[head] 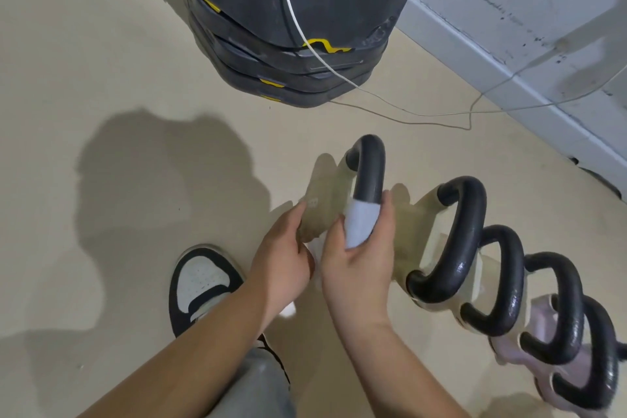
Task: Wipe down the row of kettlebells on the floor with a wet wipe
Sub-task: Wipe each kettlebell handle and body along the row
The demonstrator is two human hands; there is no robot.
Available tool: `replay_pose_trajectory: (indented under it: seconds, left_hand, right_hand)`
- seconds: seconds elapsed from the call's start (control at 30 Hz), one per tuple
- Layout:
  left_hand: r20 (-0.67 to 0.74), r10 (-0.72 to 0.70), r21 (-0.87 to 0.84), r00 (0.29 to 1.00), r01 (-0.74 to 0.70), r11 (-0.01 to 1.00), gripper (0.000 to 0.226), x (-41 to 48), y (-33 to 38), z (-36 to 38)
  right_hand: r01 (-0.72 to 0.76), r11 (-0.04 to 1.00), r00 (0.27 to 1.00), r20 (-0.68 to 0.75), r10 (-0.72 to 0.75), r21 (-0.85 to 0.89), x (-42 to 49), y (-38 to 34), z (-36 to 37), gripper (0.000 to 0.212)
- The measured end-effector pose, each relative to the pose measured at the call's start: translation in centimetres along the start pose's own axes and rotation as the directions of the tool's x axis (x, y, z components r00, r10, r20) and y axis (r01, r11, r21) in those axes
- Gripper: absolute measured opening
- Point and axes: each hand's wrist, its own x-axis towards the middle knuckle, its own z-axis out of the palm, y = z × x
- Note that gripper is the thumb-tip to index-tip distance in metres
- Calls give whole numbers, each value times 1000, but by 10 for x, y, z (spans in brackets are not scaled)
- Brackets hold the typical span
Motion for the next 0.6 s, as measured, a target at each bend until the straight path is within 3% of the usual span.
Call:
replay_pose_trajectory:
  seconds: [0.07, 0.2, 0.33, 0.4, 0.6]
  left_hand:
    - [-22, -25, 14, 999, 26, 1000, 64, 0, -1, 0]
    - [-30, -60, 15, 998, 61, 998, 69, 1, -9, 3]
    - [-19, -59, 16, 998, 59, 998, 73, 0, -11, 6]
    - [-11, -47, 16, 999, 47, 999, 74, 0, -11, 6]
    - [-21, -35, -18, 999, 35, 999, 70, 0, -10, 6]
  right_hand:
    - [25, 1000, 1000, -14, -25, -10, -11, 18, 3, 73]
    - [50, 998, 998, -33, -50, -24, -18, 47, 6, 45]
    - [83, 996, 991, 110, -79, -35, -13, 66, 9, 53]
    - [120, 991, 983, 145, -110, -59, -13, 70, 7, 47]
    - [49, 998, 994, 101, -52, 28, -21, 50, 0, 47]
